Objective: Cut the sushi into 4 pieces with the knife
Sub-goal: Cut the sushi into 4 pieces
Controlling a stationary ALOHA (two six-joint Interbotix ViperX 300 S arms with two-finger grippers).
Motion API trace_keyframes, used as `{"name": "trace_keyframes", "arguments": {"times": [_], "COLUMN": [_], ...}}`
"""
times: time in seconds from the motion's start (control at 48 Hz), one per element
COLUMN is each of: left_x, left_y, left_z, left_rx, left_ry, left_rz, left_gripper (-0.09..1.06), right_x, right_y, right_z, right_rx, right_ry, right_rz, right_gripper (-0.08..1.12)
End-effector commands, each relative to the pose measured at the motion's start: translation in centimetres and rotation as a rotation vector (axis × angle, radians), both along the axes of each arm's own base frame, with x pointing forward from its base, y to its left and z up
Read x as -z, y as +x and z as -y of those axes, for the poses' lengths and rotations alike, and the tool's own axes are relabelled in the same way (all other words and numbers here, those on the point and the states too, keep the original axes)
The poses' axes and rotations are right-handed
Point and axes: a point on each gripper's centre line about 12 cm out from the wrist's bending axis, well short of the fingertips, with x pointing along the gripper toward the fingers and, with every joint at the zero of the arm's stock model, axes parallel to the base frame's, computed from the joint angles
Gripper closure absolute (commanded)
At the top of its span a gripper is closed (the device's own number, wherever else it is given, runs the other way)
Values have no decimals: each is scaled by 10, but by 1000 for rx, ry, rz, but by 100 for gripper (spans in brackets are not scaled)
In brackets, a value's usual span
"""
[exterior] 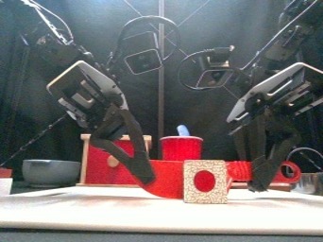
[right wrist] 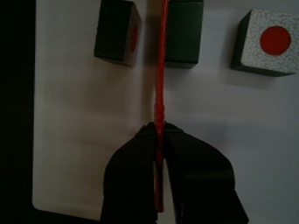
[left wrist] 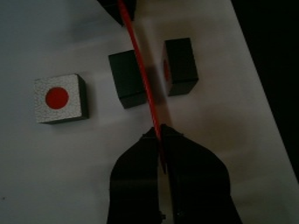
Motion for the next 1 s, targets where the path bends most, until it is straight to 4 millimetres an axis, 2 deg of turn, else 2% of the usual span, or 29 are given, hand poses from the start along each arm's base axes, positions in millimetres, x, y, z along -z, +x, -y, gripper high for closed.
{"name": "trace_keyframes", "arguments": {"times": [0.021,0.292,0.542,0.688,0.854,1.0], "left_x": [-5,-20,-40,-50,-66,-82], "left_y": [3,8,5,3,-6,-21], "left_z": [-5,-5,-5,-6,-7,-15], "left_rx": [-4,-28,-61,-69,-65,-71], "left_ry": [7,-20,-59,-72,-76,-77], "left_rz": [15,51,86,106,141,183], "left_gripper": [67,58,35,26,23,23], "right_x": [-6,-20,-34,-40,-46,-58], "right_y": [5,9,16,18,17,14], "right_z": [6,3,1,-4,-12,-10], "right_rx": [7,-3,-10,-29,-57,-56], "right_ry": [-7,0,7,16,24,29], "right_rz": [24,54,79,54,29,44], "right_gripper": [93,93,93,93,93,93]}}
